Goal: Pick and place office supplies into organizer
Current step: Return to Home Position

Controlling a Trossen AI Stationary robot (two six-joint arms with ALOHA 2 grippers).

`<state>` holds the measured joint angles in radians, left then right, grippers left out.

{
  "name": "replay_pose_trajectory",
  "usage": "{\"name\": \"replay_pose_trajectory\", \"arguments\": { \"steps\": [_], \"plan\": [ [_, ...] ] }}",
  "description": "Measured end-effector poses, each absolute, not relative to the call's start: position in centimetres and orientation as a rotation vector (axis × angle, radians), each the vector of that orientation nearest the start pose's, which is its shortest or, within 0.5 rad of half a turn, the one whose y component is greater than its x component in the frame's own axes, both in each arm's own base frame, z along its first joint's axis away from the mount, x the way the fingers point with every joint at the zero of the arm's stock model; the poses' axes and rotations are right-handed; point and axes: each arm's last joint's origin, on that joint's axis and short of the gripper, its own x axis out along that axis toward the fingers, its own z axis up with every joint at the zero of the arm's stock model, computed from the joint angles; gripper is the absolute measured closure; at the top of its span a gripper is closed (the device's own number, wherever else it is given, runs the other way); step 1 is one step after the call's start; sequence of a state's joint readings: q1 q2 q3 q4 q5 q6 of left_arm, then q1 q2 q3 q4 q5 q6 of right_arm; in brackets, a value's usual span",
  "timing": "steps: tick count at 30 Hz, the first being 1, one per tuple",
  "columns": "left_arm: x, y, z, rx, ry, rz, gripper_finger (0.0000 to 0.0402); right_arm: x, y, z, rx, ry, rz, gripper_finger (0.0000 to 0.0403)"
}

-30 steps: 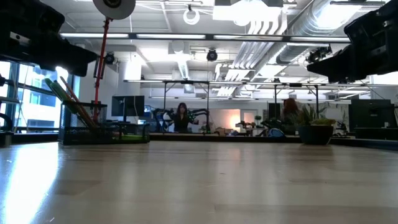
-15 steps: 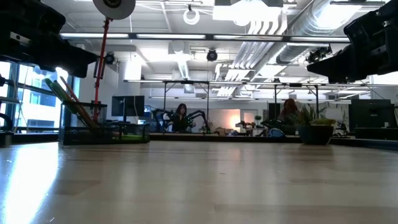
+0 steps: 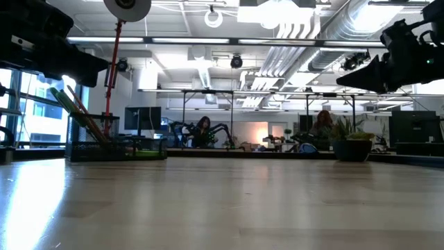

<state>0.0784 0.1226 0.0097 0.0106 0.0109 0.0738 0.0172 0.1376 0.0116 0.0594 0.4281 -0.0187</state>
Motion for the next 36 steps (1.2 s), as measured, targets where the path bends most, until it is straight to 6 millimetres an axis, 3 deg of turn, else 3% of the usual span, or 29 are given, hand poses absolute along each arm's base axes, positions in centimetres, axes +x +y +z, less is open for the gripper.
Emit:
{"name": "replay_pose_trajectory", "arguments": {
  "steps": [5,36],
  "plan": [
    [10.41,0.79,15.79,0.069,0.105,0.064,0.0401,10.18,-1.30,16.25,-0.081,0.079,-0.517,0.0402],
    [10.41,0.78,15.79,0.069,0.105,0.063,0.0401,10.19,-1.28,16.27,-0.127,0.091,-0.509,0.0402]
  ]
}}
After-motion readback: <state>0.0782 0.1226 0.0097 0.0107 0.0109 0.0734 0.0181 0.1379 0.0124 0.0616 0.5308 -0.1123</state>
